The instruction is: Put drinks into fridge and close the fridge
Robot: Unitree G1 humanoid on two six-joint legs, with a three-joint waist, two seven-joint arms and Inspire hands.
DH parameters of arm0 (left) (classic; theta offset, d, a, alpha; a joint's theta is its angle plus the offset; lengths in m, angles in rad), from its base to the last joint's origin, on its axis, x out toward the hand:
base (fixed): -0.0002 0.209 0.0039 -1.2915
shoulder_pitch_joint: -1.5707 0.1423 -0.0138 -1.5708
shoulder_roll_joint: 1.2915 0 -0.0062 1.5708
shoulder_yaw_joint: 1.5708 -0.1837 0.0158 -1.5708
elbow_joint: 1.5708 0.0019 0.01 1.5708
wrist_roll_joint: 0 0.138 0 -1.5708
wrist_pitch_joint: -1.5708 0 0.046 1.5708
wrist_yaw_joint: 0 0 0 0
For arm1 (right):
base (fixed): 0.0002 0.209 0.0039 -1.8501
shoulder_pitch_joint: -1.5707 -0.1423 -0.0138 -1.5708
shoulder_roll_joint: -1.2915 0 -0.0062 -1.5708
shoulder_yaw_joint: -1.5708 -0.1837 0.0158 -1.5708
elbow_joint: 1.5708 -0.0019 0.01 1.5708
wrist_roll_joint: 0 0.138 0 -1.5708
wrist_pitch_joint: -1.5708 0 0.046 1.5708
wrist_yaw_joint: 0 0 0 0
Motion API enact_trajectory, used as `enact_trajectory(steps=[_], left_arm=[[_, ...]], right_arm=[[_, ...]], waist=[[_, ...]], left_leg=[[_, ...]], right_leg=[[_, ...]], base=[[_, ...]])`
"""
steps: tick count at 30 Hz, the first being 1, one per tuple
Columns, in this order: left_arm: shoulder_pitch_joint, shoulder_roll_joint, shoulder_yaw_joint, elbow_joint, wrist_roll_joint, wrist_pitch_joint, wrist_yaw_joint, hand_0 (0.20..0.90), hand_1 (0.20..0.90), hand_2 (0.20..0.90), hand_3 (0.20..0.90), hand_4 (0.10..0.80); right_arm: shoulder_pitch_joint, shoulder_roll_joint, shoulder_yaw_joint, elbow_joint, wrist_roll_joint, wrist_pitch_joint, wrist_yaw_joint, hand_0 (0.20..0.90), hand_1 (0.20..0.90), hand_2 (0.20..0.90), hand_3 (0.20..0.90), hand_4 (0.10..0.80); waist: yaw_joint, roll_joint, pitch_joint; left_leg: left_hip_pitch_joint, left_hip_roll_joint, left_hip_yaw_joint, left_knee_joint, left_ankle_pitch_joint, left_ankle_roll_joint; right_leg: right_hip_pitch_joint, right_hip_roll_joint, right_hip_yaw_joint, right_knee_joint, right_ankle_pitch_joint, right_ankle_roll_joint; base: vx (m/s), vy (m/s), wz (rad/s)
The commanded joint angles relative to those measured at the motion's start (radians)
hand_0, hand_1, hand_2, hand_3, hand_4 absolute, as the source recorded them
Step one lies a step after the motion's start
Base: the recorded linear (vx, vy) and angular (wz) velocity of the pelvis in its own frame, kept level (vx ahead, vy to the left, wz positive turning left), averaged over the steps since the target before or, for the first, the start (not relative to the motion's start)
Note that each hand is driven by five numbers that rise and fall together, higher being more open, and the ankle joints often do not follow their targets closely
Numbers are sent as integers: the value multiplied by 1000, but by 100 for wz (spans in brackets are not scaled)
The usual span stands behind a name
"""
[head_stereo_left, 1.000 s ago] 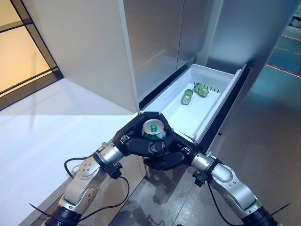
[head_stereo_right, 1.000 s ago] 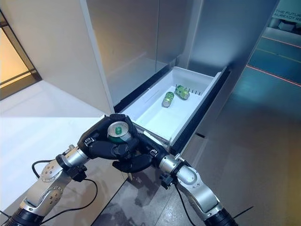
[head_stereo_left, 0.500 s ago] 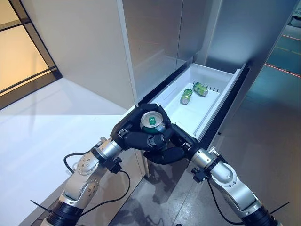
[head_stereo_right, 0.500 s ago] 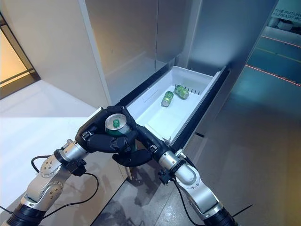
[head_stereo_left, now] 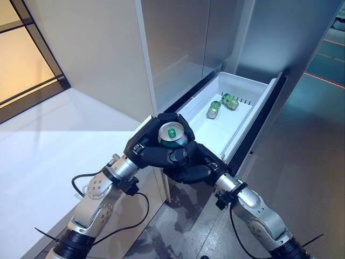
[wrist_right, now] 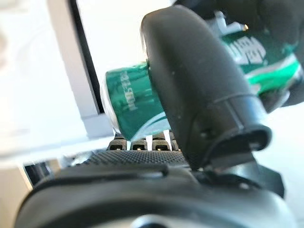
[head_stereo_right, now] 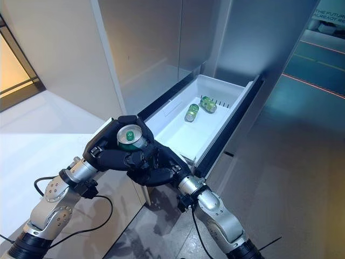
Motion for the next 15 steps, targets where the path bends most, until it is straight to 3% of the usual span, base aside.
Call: enact_trajectory(steps=[1, 9, 15], left_arm=[[-143, -45, 22, -106, -123, -166, -19, 300, 300, 300, 200, 100], [-144, -37, 15, -110, -121, -160, -11, 300, 300, 300, 200, 100], [-164, -34, 4, -109, -121, -131, -4, 300, 300, 300, 200, 100]], right_arm=[[-89, 65, -43, -38, 52, -97, -41, 900, 900, 900, 900, 800], [-115, 49, -38, -43, -24, -115, -75, 900, 900, 900, 900, 800], [-173, 15, -30, -63, -180, -133, -58, 900, 900, 900, 900, 800]], waist=[[-14, -2, -68], [-10, -1, -71], [-5, -3, -71]], left_leg=[[22, -42, -20, 26, -79, 16], [23, -43, -23, 21, -77, 17], [20, -46, -28, 23, -77, 17]], right_leg=[[-18, 36, 32, 68, -60, 22], [-17, 35, 32, 64, -59, 22], [-16, 36, 35, 62, -58, 21]], base=[[0, 0, 0], [0, 0, 0], [0, 0, 0]])
